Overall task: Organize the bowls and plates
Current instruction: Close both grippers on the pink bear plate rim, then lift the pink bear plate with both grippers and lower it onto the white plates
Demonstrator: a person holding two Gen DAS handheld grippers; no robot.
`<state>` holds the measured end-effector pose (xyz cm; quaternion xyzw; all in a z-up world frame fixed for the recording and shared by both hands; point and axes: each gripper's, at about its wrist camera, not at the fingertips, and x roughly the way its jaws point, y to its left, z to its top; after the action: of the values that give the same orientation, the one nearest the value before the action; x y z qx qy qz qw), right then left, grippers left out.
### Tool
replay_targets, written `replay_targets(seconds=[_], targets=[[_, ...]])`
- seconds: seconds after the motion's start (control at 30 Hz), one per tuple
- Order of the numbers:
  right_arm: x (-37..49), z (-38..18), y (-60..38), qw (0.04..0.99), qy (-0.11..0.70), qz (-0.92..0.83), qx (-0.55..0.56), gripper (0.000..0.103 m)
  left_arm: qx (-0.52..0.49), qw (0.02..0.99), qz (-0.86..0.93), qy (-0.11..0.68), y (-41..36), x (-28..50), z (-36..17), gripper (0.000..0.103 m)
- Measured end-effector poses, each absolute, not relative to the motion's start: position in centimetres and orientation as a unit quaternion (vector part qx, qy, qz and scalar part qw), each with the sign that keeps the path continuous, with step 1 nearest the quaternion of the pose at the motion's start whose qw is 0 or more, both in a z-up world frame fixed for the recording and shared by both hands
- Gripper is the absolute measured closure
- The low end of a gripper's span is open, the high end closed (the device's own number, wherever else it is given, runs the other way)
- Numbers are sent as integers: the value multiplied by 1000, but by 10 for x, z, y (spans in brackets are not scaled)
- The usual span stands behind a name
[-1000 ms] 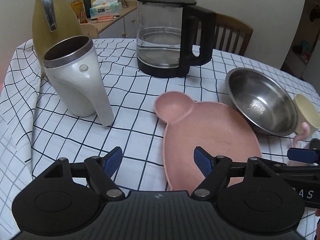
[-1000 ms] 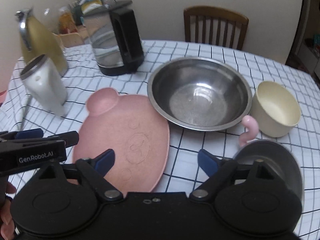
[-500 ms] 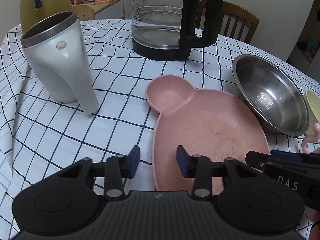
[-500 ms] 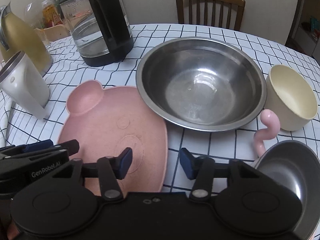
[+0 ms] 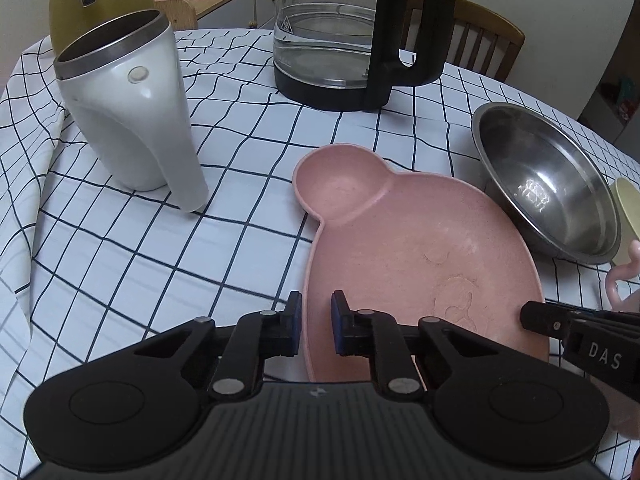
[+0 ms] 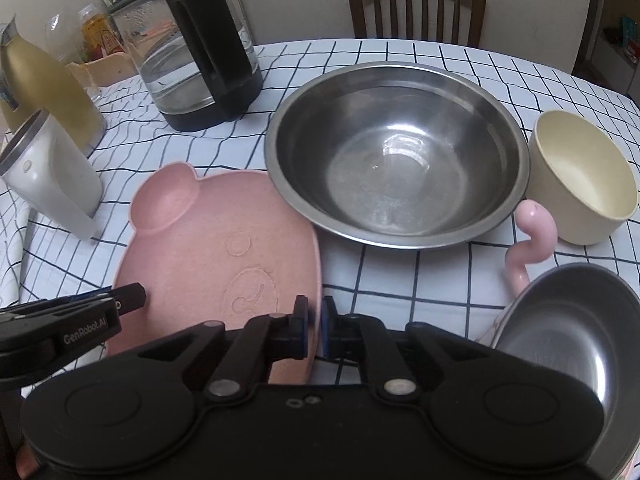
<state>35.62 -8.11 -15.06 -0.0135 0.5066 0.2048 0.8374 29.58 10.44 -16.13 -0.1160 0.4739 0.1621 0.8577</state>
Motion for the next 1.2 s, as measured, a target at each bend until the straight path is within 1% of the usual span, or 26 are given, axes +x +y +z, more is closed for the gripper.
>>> replay_targets(seconds=[0.23,0.53,0.83,1.2], targets=[[331,-139,-84,839,497,221,-13,97,-123,857,159,474,105,265,-151,89],[292,-113,-103,834,500,232,2,97,-127,866,136,465,92,223,-123,89],[252,-93,-143,833,505,224,30,97,-117,879,97,453,62,182,-93,89],[205,-78,-188,835,502,219,51,97,-103,885,50,452,30,133,-81,89]])
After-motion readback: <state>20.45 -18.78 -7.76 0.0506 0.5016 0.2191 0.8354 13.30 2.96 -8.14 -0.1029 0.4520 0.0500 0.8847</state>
